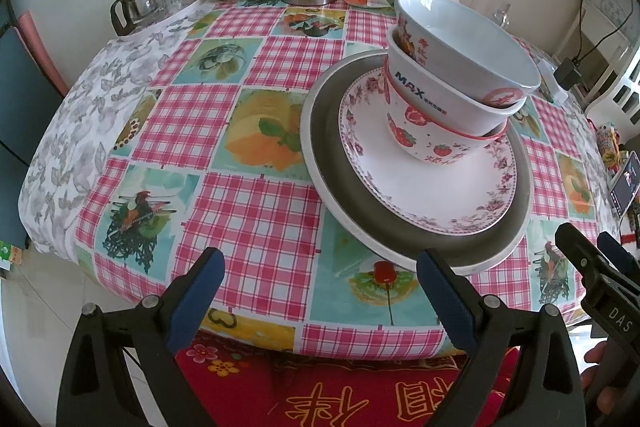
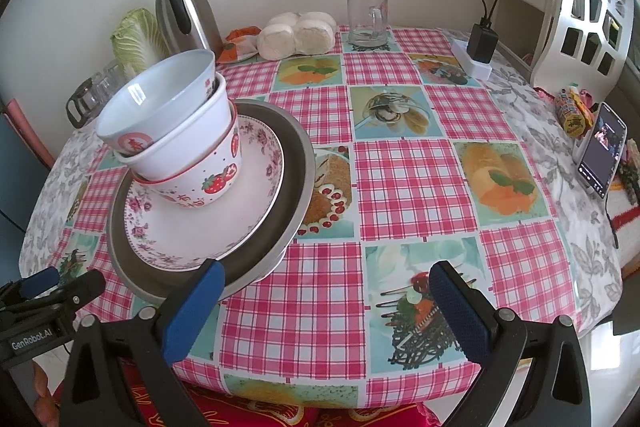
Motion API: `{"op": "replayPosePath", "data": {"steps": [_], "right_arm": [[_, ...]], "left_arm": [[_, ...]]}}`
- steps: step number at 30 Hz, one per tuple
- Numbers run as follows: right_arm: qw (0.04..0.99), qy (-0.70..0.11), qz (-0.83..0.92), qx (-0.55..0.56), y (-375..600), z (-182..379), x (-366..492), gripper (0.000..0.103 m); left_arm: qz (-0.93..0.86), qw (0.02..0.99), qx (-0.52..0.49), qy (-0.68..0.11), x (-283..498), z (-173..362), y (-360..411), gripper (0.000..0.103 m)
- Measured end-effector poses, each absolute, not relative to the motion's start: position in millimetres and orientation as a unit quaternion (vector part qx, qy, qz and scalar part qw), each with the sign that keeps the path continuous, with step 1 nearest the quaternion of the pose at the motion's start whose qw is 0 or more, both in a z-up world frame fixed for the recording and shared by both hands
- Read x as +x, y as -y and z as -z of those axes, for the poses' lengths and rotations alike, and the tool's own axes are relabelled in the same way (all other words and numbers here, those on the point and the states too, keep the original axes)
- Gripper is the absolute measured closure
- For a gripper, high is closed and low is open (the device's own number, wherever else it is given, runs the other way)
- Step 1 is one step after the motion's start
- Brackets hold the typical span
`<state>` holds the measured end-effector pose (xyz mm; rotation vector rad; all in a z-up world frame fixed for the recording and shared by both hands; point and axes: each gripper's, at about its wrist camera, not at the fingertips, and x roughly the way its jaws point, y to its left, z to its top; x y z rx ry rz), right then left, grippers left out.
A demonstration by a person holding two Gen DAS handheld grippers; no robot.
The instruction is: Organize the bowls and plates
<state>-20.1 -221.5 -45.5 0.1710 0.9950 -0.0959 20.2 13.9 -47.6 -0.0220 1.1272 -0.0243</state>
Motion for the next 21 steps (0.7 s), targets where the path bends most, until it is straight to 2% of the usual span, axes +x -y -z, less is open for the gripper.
{"op": "replayPosePath", "data": {"steps": [21], "right_arm": [[0.873, -0.479, 0.045, 0.078, 220.6, 46.5, -19.4, 0.000]], "left_arm": [[0.009, 0.851, -0.007, -0.526, 18.4, 44.5, -13.6, 0.006]]}}
